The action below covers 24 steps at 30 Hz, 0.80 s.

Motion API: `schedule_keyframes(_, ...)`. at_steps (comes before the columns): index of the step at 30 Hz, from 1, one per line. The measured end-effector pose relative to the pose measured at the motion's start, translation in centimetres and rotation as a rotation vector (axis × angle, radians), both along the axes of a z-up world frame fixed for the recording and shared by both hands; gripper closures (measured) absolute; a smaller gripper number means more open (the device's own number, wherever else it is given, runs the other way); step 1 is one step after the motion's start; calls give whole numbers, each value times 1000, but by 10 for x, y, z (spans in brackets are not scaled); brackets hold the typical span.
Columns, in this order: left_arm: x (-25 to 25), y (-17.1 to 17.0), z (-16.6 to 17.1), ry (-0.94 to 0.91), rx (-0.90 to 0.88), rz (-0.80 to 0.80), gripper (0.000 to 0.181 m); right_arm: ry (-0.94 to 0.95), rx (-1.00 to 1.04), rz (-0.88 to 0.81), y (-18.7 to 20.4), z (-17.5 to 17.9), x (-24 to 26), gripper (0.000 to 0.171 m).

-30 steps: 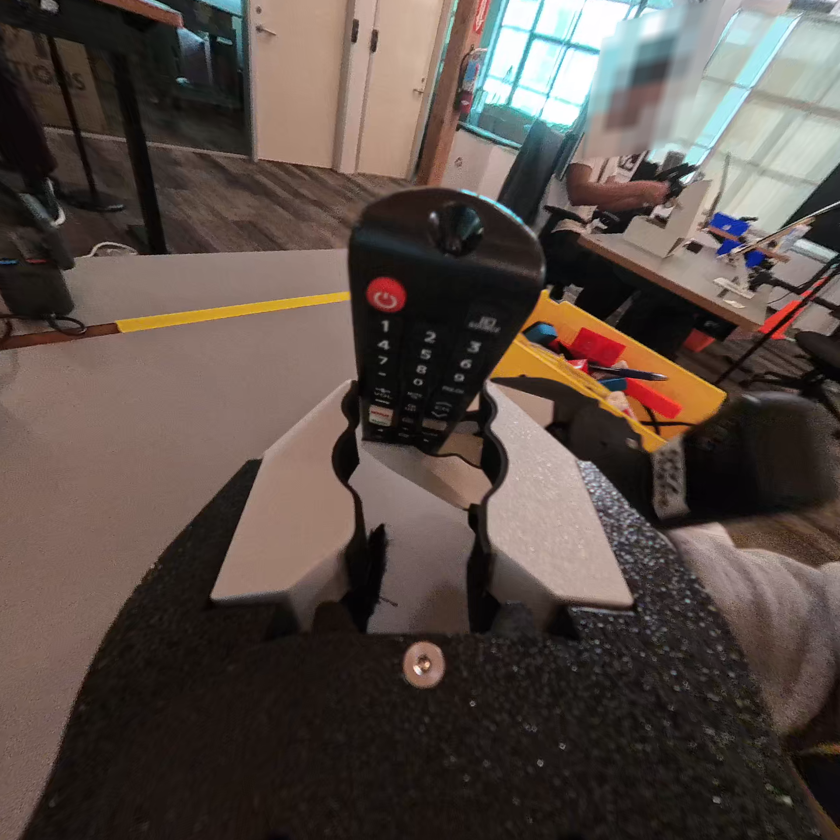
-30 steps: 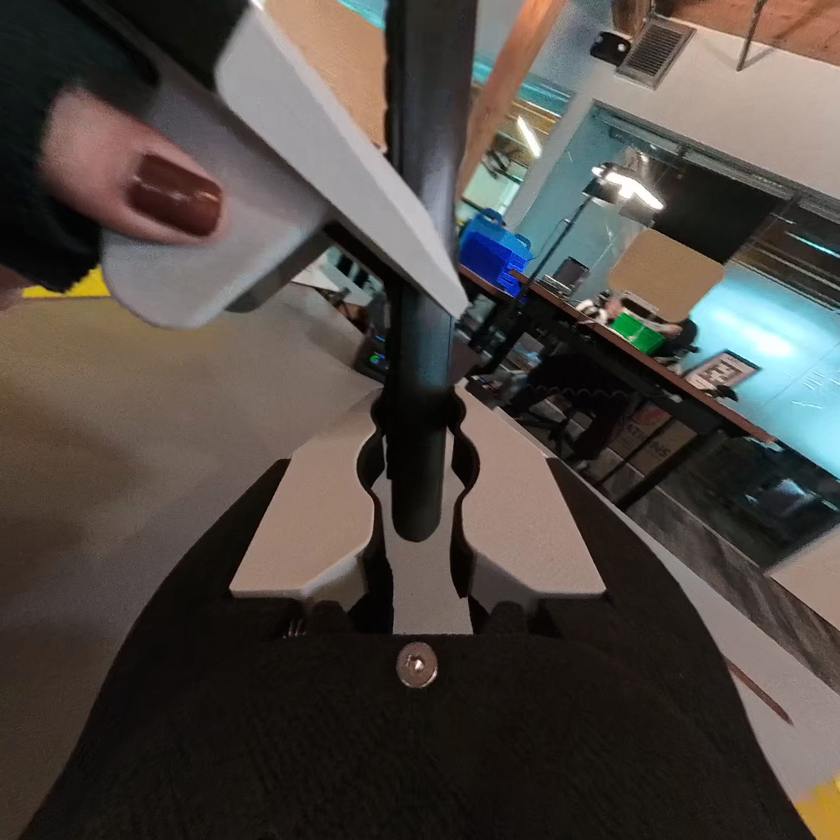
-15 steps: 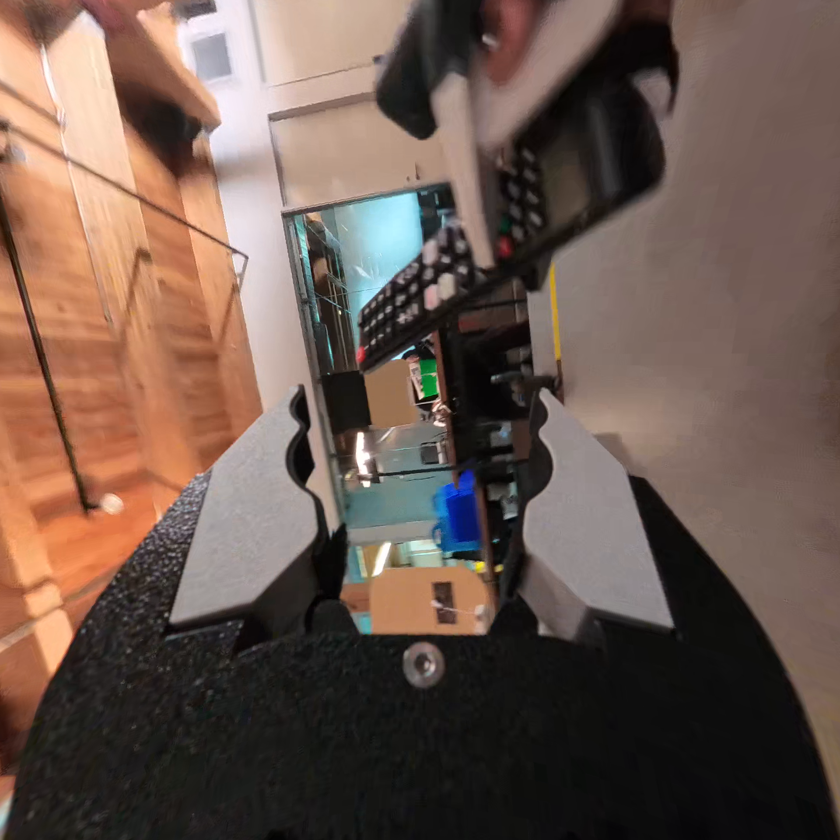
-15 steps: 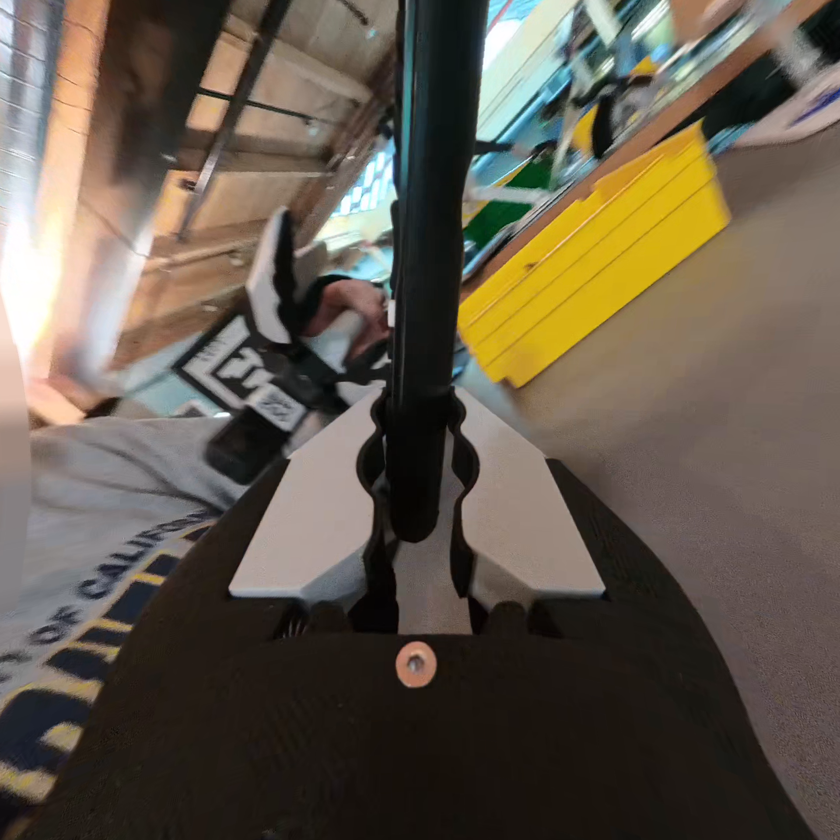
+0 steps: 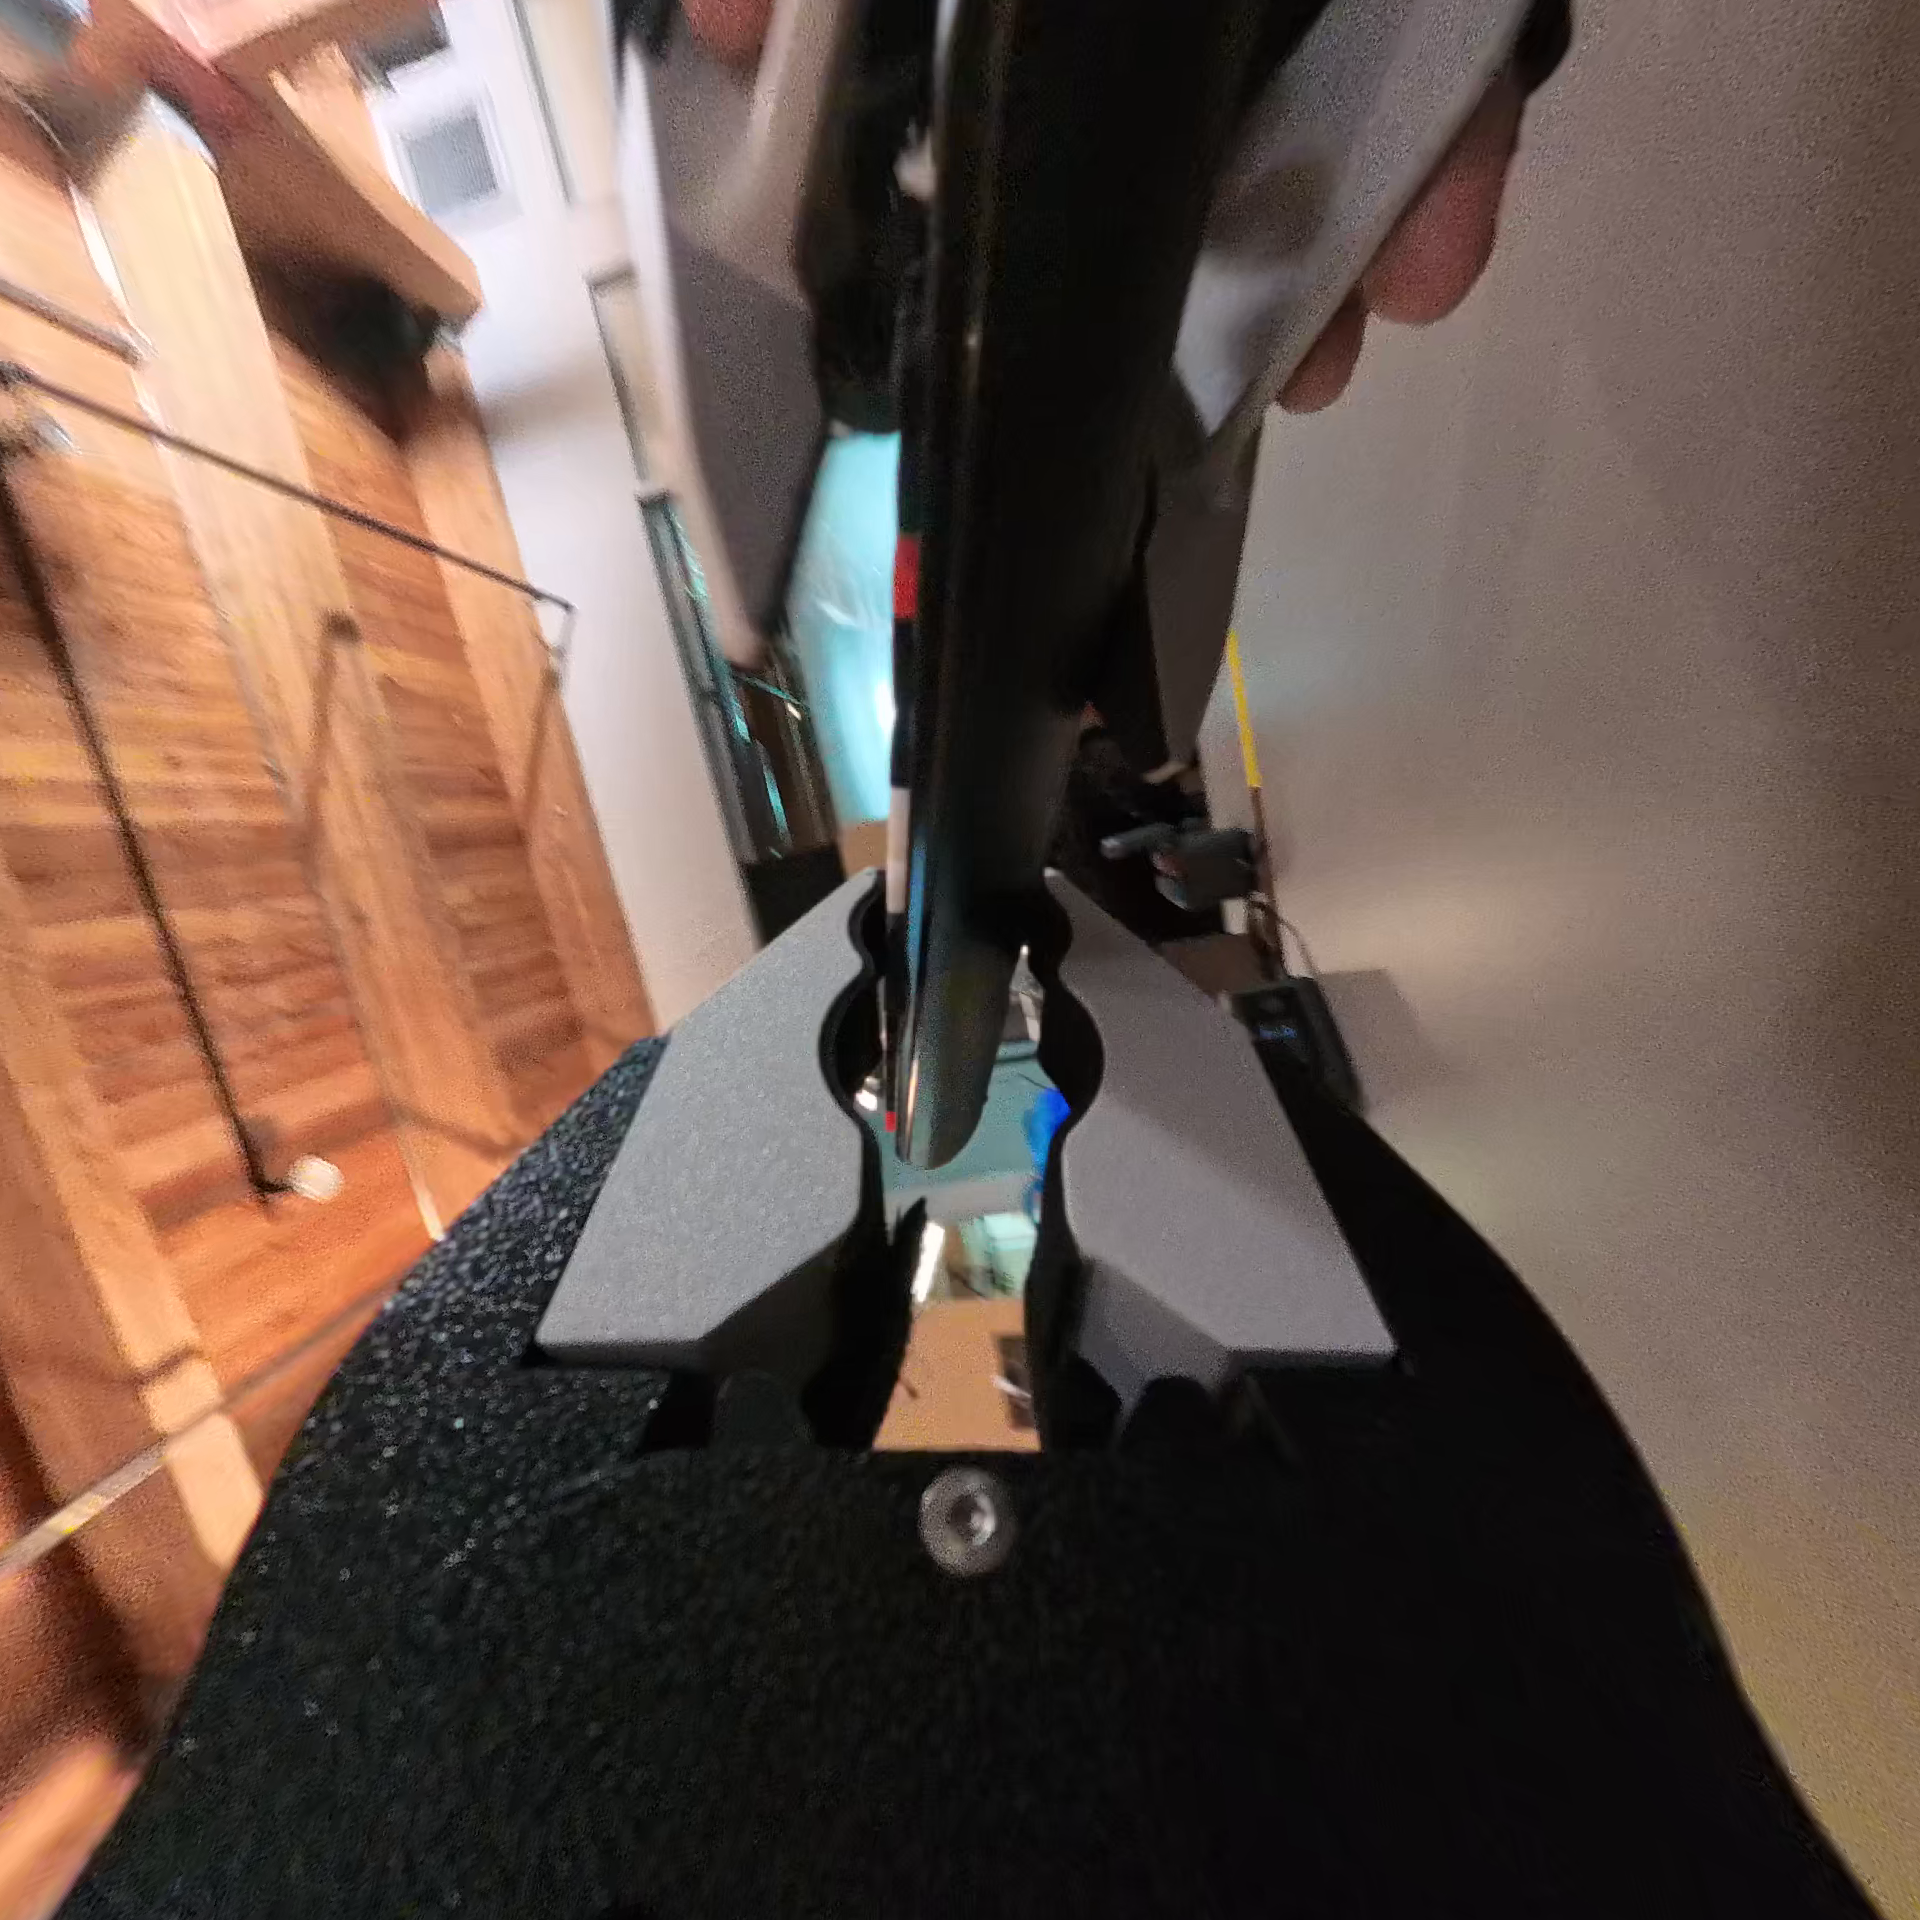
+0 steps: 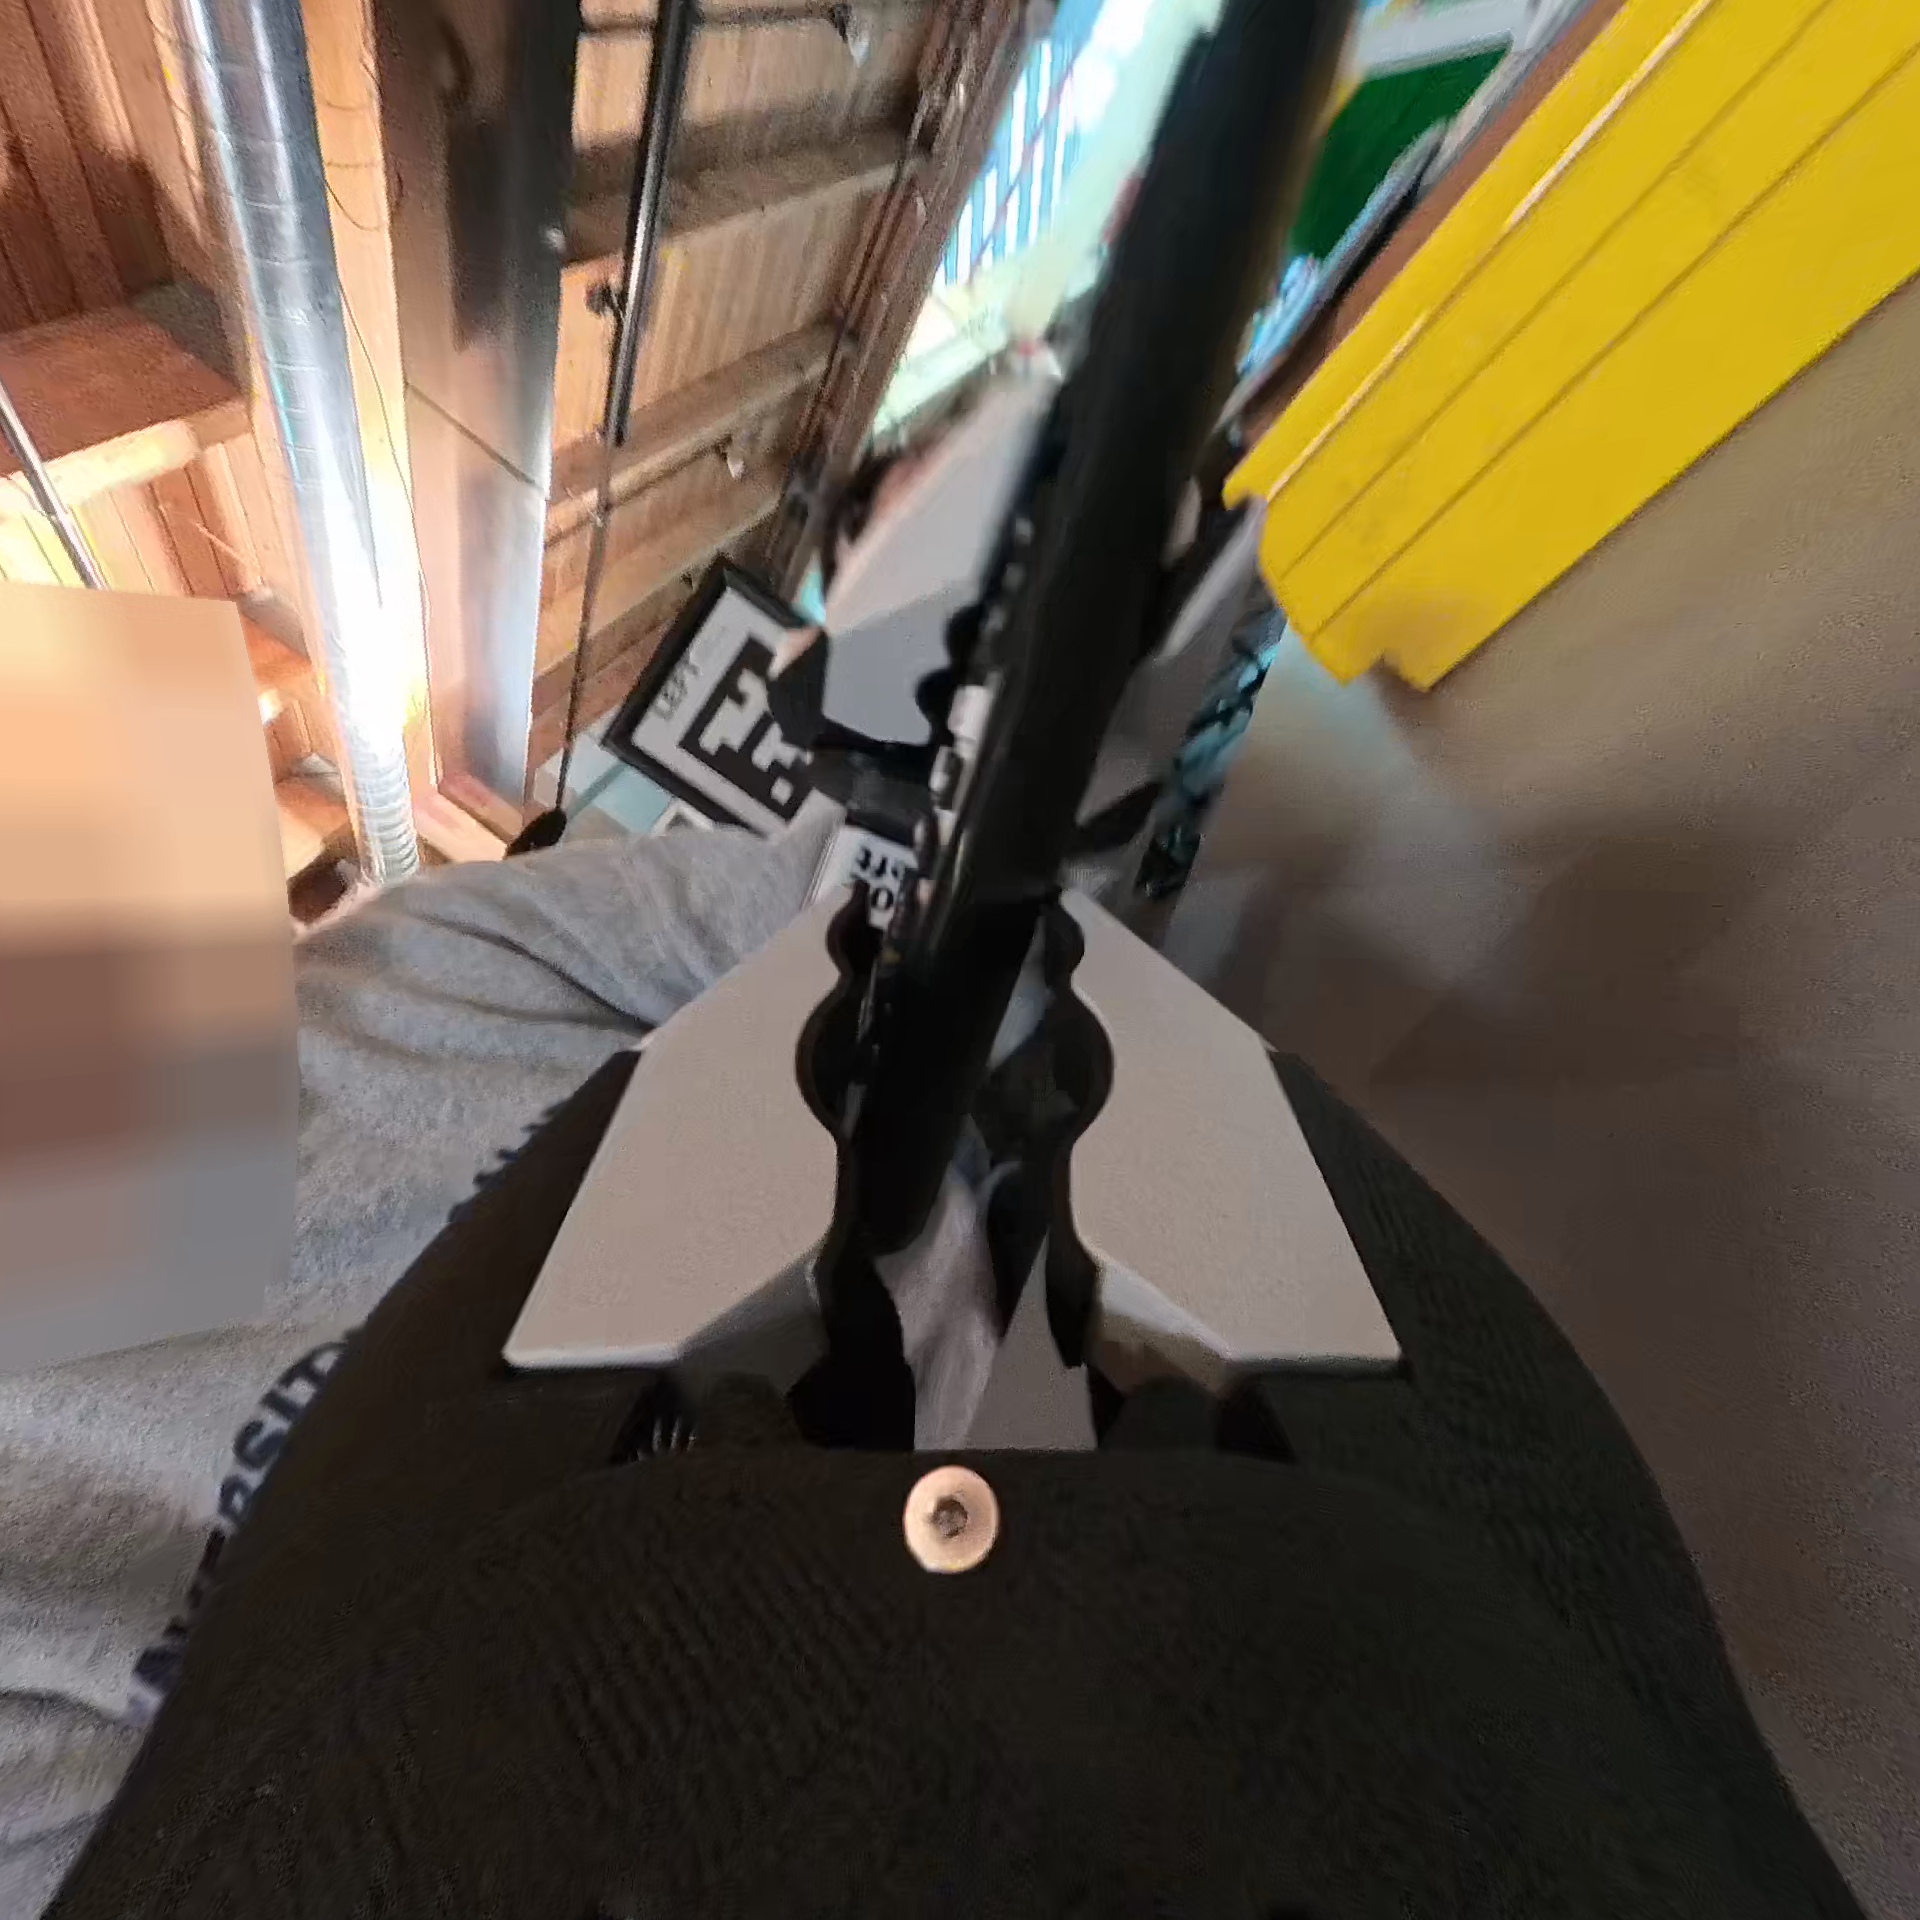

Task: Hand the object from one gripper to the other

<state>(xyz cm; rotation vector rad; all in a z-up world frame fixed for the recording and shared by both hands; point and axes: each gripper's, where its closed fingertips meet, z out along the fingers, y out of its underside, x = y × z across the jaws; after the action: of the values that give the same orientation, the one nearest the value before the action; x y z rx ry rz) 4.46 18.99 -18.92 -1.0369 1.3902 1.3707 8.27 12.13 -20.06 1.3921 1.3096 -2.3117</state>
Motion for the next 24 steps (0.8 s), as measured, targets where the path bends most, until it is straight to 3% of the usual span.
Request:
schedule_keyframes(1,-8,2,-1,-51,-9,34,158,16,-5,-50,8,4,-2,130)
schedule_keyframes(6,-49,8,-7,-346,-67,248,158,210,225,-388,50,21,-6,123)
schedule_keyframes(10,-76,11,-17,-402,-124,445,158,97,297,-526,72,8,-13,110)
schedule_keyframes(12,-83,10,-12,-324,-68,488,158,-42,156,-512,75,-2,-18,108)
schedule_keyframes(14,-78,10,-6,-271,-11,469,159,-68,-131,-423,70,7,-19,114)
schedule_keyframes(16,-73,8,-3,-239,29,456,159,-83,-292,-338,64,9,-21,114)
schedule_keyframes(22,-69,5,-1,-243,85,460,159,-74,-345,-279,50,9,-28,142)
schedule_keyframes(24,-68,4,0,-275,94,454,157,-62,-310,-277,48,9,-28,143)
